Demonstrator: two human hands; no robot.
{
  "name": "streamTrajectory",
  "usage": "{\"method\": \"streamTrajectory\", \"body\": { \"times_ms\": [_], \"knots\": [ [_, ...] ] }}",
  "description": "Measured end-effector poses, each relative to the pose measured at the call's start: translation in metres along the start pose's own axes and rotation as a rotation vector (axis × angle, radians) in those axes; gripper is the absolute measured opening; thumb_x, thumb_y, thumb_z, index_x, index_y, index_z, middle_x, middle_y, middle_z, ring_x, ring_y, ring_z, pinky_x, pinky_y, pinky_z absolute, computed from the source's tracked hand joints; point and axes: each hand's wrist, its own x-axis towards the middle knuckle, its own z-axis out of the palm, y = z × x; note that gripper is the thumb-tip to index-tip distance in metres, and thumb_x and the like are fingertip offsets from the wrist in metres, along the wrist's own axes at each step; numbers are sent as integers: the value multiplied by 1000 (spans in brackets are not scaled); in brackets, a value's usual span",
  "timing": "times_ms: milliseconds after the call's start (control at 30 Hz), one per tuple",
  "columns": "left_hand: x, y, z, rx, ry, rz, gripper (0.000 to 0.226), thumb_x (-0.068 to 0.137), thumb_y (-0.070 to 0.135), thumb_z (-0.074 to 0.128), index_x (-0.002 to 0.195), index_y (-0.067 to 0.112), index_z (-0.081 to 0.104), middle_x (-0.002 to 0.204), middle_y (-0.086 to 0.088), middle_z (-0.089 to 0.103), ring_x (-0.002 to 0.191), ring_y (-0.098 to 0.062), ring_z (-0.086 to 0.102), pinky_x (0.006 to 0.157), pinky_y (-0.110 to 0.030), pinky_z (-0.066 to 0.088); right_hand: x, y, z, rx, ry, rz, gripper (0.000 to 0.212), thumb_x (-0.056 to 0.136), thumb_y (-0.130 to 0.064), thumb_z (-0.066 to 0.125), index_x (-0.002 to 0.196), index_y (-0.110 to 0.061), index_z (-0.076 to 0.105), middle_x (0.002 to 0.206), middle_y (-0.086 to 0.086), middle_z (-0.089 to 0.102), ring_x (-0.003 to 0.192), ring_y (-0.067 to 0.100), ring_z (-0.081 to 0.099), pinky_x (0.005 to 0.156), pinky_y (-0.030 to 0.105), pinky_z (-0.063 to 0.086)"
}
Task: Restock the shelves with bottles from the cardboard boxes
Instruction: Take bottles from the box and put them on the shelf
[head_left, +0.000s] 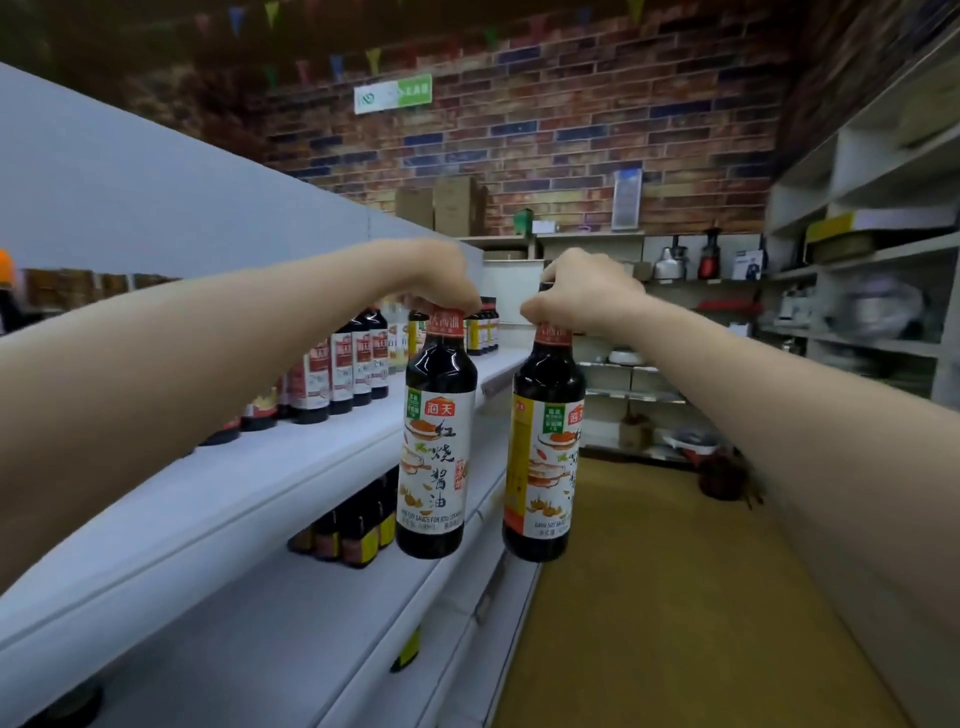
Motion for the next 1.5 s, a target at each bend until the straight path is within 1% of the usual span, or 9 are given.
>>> {"method": "streamTrajectory", "body": {
  "times_ms": [233,500,600,700,800,1000,1200,1333,1500],
  "knots": [
    [128,15,20,-123,-5,-102,36,92,23,52,59,10,46,51,-3,39,44,-18,33,46,-25,29,113,73,28,19,29,-121,32,80,-28,62,58,-17,41,57,1,41,52,17,39,48,27,25],
    [261,19,51,-148,305,-145,34,84,26,57,57,10,43,52,-4,46,46,-19,45,47,-21,36,234,139,97,39,172,-113,25,81,-32,61,64,-19,48,63,1,50,59,19,47,49,26,29],
    [314,10,71,-145,472,-179,34,81,30,59,60,13,38,56,-1,43,51,-19,43,47,-21,33,278,156,131,50,257,-153,25,84,-35,59,68,-20,48,66,0,50,68,23,50,52,28,31],
    [368,-3,90,-92,638,-187,36,78,30,59,59,15,33,56,0,37,53,-19,38,46,-21,27,329,166,165,49,342,-199,20,86,-35,58,83,-15,54,76,4,54,75,25,50,60,30,32],
    [424,-21,103,-27,707,-204,33,77,29,59,58,14,35,56,0,39,52,-20,40,48,-22,29,386,172,197,65,371,-234,20,87,-35,57,85,-16,52,78,5,54,76,27,50,61,30,31],
    [516,-56,137,79,711,-257,31,78,28,59,58,12,40,54,-1,40,53,-22,42,46,-22,27,486,188,255,171,383,-263,20,87,-34,55,88,-15,51,82,7,54,78,28,50,63,30,32],
    [590,-79,181,158,678,-324,24,81,33,59,76,10,61,72,-6,59,70,-27,58,59,-27,39,560,201,318,236,321,-290,19,86,-33,57,86,-15,51,82,6,54,77,28,47,62,31,30],
    [630,-87,203,184,605,-405,23,82,35,60,75,13,59,69,-3,57,71,-24,57,60,-27,40,607,210,353,226,242,-313,22,87,-36,59,91,-14,57,84,6,54,78,27,48,64,30,33],
    [672,-93,220,165,499,-525,27,80,31,59,63,15,46,64,0,50,60,-18,50,55,-25,38,657,219,390,263,127,-288,26,83,-37,63,88,-11,63,82,8,60,76,30,54,61,30,36]
  ]
}}
